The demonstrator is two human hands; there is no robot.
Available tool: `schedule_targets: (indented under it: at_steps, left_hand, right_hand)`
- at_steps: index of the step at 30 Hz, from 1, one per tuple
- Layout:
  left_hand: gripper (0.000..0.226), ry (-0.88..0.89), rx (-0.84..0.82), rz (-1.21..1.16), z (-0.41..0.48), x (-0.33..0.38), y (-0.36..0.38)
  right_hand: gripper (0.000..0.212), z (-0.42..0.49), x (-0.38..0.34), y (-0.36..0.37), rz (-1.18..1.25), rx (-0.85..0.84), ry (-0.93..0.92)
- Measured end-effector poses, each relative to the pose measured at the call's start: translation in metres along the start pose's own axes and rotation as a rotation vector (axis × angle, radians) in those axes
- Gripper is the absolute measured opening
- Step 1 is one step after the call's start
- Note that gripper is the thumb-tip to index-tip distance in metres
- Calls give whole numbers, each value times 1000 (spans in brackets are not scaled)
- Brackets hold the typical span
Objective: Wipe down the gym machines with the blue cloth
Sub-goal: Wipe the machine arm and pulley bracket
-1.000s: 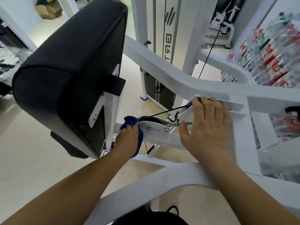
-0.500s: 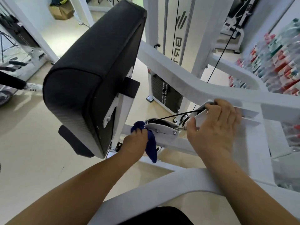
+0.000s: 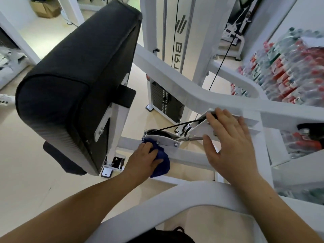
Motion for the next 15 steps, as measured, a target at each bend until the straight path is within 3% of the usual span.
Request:
schedule_targets:
  at_steps: [2,7,11,15]
  left_hand:
    - [36,-57,-9,-82,8,9,1]
    - [35,37,-51,-43,8,-2,-3]
    - [26,19,35,-19,12,11,6]
    - [25,402,-111,-30,32,73,29]
  right_hand:
    - [58,0,-1,2,13,1,-8]
    - [57,-2,2,1,-24,-30,-3]
    - [54,-4,14,-7,-72,2,74]
    - [52,-6,15,-7,-47,-13,106]
Point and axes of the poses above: each hand's wrist, its own z-axis towards the middle knuckle, its own y-axis out of the palm, x = y × z, the point moved 2 cm from there along z, towards the middle knuckle, and after that the axes turned 3 degrees about -z, right-handed, at the moved point
